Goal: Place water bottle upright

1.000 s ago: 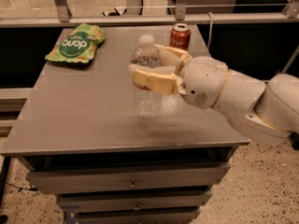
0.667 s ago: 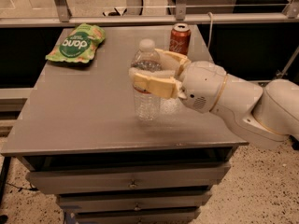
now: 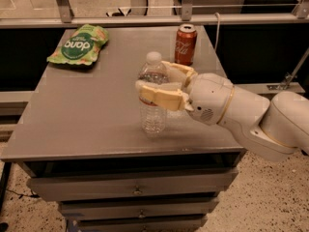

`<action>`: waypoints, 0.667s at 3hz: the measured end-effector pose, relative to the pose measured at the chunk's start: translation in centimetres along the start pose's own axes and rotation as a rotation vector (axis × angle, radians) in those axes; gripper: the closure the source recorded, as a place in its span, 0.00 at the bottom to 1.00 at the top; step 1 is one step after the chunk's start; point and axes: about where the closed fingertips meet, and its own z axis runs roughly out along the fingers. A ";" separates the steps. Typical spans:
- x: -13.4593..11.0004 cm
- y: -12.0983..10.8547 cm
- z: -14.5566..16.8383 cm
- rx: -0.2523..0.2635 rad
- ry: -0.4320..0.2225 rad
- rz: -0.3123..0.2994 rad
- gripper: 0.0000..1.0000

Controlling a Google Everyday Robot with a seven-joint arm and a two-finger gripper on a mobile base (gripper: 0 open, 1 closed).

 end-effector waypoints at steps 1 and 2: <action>0.3 0.0 -0.1 -0.003 -0.023 0.000 1.00; 0.7 0.2 0.0 -0.019 -0.025 -0.016 0.83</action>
Offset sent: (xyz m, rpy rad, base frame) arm -0.0021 -0.0007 -0.0135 0.0068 -0.0463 0.0257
